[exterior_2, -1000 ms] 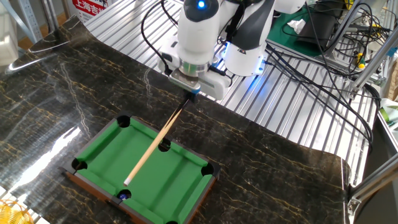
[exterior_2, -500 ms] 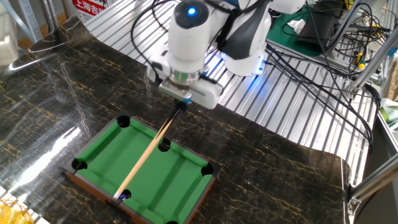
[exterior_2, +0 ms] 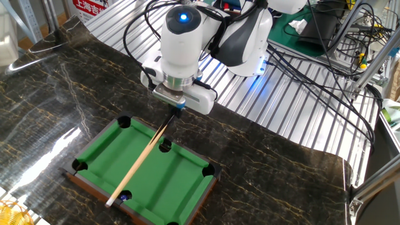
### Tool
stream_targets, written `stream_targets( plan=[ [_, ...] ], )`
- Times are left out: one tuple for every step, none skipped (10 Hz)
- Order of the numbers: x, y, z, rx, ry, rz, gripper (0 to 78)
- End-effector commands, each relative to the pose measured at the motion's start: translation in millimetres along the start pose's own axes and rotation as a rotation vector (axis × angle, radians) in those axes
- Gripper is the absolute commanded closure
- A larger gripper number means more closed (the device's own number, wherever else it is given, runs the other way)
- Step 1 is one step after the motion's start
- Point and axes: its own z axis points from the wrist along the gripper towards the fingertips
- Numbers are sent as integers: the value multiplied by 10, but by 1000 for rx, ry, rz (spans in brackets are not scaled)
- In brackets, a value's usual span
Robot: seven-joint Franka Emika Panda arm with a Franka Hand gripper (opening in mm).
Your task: Hit the pool ball
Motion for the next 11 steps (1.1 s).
stream_targets(
  plan=[
    [-24, 6, -29, 4, -10, 3, 764],
    [-21, 8, -27, 3, -5, 1, 764],
    [-21, 8, -27, -3, 3, -5, 764],
    [-21, 8, -27, -10, 20, -3, 764],
    [-21, 8, -27, -17, 47, 18, 764],
    [-21, 8, -27, 1, 49, 46, 764],
    [-21, 8, -27, 18, 51, 57, 764],
    [-21, 8, -27, 18, 55, 58, 764],
    [-40, 23, 21, 14, 47, 53, 764],
    [-86, 59, 148, 9, 31, 43, 764],
    [-109, 77, 223, 9, 12, 44, 764]
  ],
)
